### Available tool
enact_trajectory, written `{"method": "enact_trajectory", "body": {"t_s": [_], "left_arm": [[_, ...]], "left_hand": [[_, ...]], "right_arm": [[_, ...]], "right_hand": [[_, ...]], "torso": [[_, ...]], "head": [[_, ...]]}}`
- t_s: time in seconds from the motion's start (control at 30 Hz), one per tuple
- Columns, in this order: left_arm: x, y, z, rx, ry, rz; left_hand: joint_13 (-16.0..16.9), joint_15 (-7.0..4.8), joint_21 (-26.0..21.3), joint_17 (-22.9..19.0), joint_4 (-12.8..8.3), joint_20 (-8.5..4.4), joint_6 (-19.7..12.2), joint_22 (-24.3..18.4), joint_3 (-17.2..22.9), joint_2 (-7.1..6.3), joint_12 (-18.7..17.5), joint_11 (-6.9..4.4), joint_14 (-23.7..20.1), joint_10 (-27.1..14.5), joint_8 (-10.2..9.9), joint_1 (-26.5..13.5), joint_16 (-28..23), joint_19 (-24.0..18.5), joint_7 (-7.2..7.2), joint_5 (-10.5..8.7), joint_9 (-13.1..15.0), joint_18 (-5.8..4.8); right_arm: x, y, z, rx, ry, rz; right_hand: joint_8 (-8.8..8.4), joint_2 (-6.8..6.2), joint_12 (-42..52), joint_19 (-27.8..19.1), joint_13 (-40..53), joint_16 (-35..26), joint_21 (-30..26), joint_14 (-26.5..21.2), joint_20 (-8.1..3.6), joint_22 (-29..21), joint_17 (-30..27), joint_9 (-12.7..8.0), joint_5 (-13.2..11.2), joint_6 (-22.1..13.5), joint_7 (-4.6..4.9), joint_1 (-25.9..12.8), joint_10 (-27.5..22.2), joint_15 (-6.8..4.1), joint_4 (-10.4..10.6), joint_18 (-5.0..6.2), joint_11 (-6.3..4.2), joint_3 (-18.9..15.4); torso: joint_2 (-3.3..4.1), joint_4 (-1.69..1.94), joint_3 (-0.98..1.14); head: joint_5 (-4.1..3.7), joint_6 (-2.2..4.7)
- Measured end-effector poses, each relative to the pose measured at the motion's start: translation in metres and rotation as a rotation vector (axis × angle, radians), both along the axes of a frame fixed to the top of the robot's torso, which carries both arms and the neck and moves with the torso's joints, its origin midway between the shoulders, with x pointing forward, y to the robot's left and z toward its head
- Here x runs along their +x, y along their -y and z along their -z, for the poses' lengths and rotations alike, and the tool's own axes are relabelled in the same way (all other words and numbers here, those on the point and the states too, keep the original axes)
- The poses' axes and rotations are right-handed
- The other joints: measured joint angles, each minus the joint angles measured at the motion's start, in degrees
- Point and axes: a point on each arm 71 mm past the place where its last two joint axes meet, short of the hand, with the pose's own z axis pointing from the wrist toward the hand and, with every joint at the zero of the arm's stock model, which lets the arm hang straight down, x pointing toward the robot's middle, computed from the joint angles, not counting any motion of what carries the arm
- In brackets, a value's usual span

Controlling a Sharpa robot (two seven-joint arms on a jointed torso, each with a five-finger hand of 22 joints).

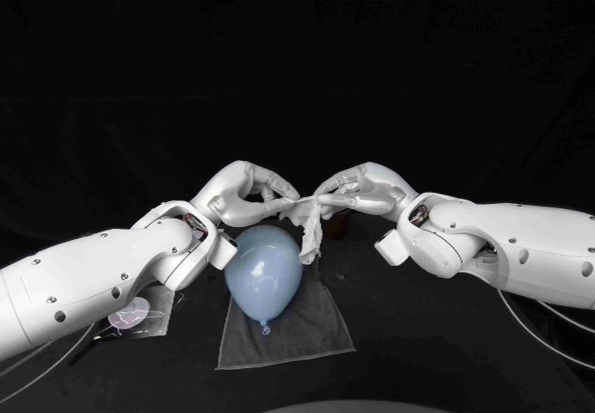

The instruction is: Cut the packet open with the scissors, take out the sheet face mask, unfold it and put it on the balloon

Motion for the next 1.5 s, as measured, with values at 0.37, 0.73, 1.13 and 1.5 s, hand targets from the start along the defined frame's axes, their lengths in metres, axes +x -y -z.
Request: {"method": "enact_trajectory", "body": {"t_s": [0.37, 0.73, 1.13, 1.5], "left_arm": [[0.0, -0.001, 0.0, 0.004, 0.001, 0.0], [0.001, -0.004, 0.001, 0.009, 0.001, -0.007], [0.0, -0.003, 0.0, 0.008, 0.002, -0.004], [0.001, -0.004, 0.001, 0.009, 0.001, -0.006]], "left_hand": [[0.06, 0.0, 0.0, -0.02, 0.0, 0.0, 0.13, 0.05, 0.0, 0.07, -0.05, 0.0, 0.0, 0.0, -0.01, -0.08, -0.22, 0.0, 0.13, 0.0, 0.13, 0.56], [0.06, 0.2, -0.01, -0.03, -0.16, 0.0, 0.13, 0.05, 0.16, 0.07, -0.05, 0.0, -0.2, 0.0, -0.02, -0.07, -0.22, 0.0, 0.13, 0.0, 0.14, 0.55], [0.06, 0.21, 0.22, 0.02, -0.33, 0.0, -0.08, 0.05, 0.32, 0.3, -0.05, 0.21, -0.19, -0.21, -0.04, -0.31, -0.22, 0.0, 0.32, 0.0, 0.13, 0.49], [0.12, 0.21, 0.22, 0.01, -0.33, 0.0, -0.08, 0.1, 0.32, 0.37, -0.05, 0.2, -0.19, -0.21, -0.05, -0.37, -0.22, 0.01, 0.31, 0.0, 0.2, 0.45]], "right_arm": [[0.006, 0.005, -0.004, 0.012, -0.014, 0.011], [0.011, 0.011, -0.005, 0.007, -0.026, 0.031], [0.009, 0.007, -0.004, -0.047, -0.006, 0.013], [-0.01, -0.01, 0.008, -0.188, 0.031, -0.055]], "right_hand": [[1.02, -0.42, 0.0, 0.15, 0.36, 0.0, 0.0, 0.56, -0.15, -0.07, 0.93, 2.83, 0.01, 0.62, -0.81, -2.19, 1.24, -0.56, 1.77, -0.02, -0.62, -1.98], [1.74, -0.66, 0.29, 1.27, 0.66, 0.67, 0.0, 1.19, -0.83, -0.12, 1.78, 3.4, 0.0, 1.24, -1.42, -2.36, 2.26, -1.19, 1.55, -0.11, -1.23, -2.85], [0.82, -2.76, -1.63, 0.76, 0.04, -0.22, -0.97, -0.32, 0.0, -0.74, 2.2, 3.48, 0.03, -1.35, 0.06, -1.93, -1.13, -0.04, 1.17, -0.46, 0.33, -2.77], [-6.36, -9.84, -2.57, -5.89, -1.52, -1.65, -4.1, -8.69, 3.44, -1.73, 2.64, -0.12, 0.33, -10.1, 4.4, -9.0, -11.19, 3.95, 6.55, -0.48, 5.46, -14.02]], "torso": [[-0.01, 0.01, 0.0], [-0.01, 0.0, 0.0], [-0.02, -0.02, -0.02], [-0.03, -0.03, -0.05]], "head": [[-0.12, 0.08], [-0.08, 0.04], [0.13, -0.05], [0.12, -0.13]]}}
